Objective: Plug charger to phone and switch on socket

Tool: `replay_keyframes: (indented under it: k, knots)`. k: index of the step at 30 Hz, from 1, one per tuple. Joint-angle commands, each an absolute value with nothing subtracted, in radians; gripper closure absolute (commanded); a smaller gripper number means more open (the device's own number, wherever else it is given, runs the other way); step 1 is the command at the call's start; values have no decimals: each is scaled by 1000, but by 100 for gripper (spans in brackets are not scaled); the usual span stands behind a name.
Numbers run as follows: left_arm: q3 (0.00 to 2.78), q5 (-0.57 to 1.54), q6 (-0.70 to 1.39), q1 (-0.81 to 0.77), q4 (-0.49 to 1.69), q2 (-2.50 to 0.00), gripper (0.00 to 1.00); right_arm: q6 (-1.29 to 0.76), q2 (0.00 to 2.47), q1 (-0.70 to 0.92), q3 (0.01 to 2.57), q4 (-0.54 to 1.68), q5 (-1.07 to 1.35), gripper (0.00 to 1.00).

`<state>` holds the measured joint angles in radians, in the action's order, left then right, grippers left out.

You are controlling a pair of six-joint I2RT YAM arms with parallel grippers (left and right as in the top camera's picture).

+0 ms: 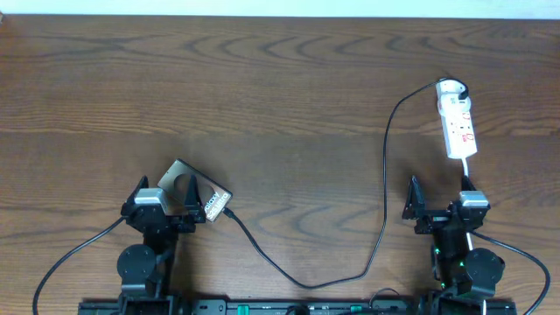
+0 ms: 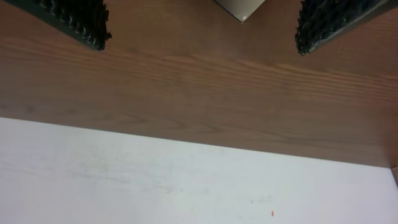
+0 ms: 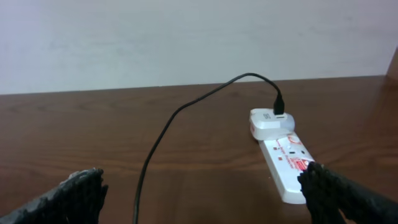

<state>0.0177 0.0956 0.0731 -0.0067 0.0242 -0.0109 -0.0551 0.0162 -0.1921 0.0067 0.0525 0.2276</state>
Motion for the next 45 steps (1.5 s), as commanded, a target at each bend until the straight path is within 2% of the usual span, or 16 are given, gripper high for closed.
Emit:
replay_keyframes:
  k: [1, 19, 45]
  knots:
    - [5, 119, 60, -1, 63, -4, 6, -17, 6, -183, 6, 62, 215, 1]
    - [5, 119, 60, -1, 63, -4, 6, -23, 5, -92, 7, 77, 81, 1]
    - [5, 119, 60, -1, 63, -4, 6, -119, 5, -68, 6, 70, 108, 1]
